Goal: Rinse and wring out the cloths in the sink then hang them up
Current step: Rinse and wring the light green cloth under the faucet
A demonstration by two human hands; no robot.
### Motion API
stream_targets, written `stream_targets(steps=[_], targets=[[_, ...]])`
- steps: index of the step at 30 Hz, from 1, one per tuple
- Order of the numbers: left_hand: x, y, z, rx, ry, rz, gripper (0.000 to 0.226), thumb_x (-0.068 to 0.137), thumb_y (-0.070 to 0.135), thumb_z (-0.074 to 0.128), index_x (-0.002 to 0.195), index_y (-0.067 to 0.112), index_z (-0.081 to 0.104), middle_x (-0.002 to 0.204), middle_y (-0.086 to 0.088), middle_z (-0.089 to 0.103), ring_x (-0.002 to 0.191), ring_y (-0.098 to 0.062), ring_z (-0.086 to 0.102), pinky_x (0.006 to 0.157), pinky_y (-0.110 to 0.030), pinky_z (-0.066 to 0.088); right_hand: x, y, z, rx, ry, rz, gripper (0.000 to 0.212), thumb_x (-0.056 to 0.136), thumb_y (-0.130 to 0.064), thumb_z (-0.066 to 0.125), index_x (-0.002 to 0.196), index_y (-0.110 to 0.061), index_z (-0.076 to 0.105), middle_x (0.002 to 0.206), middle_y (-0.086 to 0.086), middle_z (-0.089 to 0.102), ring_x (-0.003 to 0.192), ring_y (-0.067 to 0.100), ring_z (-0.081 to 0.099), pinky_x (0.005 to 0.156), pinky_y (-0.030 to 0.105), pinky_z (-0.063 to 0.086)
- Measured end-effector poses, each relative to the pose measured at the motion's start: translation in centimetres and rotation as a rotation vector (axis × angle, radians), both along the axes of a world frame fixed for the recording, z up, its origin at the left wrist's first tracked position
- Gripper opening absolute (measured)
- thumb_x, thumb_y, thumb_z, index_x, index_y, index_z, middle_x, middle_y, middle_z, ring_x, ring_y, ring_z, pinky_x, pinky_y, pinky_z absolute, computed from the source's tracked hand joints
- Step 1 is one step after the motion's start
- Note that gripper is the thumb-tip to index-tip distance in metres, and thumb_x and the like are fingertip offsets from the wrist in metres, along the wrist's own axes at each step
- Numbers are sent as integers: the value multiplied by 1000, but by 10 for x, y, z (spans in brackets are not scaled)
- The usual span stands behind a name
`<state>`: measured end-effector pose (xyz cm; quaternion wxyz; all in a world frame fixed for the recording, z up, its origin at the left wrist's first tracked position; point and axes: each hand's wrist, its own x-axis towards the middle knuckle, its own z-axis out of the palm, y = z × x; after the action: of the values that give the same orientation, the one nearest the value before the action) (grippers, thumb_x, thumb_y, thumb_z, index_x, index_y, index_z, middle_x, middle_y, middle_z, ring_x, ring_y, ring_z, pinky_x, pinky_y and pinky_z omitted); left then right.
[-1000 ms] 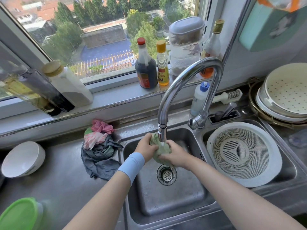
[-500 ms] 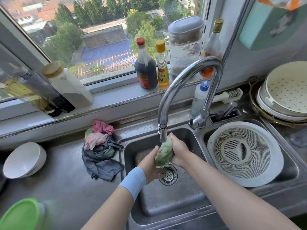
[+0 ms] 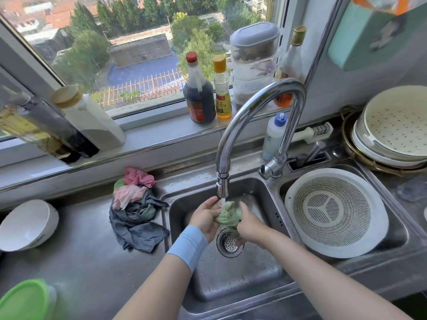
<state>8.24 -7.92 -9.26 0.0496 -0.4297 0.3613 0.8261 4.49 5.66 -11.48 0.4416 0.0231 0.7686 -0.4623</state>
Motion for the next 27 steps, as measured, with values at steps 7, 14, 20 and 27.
stream_targets(steps=[7, 14, 20, 27], targets=[[0, 4, 6, -265, 38, -67, 47, 88, -20, 43, 128, 4, 55, 122, -17, 63, 107, -33, 64, 94, -42, 54, 0, -15, 6, -378, -140, -313, 34, 90, -5, 61, 123, -8, 53, 89, 9, 62, 65, 14, 55, 52, 25, 39], [17, 11, 4, -12, -38, -172, 40, 94, 45, 57, 121, 16, 67, 113, -5, 72, 91, -19, 67, 79, -35, 53, -8, -39, 13, -219, -20, -345, 35, 97, -38, 50, 100, -9, 69, 87, 18, 70, 71, 31, 67, 59, 30, 46], [6, 24, 14, 91, -8, 124, 29, 100, 23, 51, 117, 1, 61, 100, -16, 66, 84, -25, 64, 72, -34, 53, 1, -50, 13, 209, 314, -87, 55, 81, -60, 40, 95, -19, 75, 95, 6, 74, 93, 29, 67, 73, 33, 46], [6, 34, 24, -132, 138, -154, 22, 98, 3, 45, 108, 8, 63, 93, -8, 64, 91, -23, 57, 79, -33, 47, -16, -42, 9, 390, 539, 12, 48, 101, -39, 33, 106, -9, 69, 112, 19, 68, 107, 36, 62, 80, 37, 44]])
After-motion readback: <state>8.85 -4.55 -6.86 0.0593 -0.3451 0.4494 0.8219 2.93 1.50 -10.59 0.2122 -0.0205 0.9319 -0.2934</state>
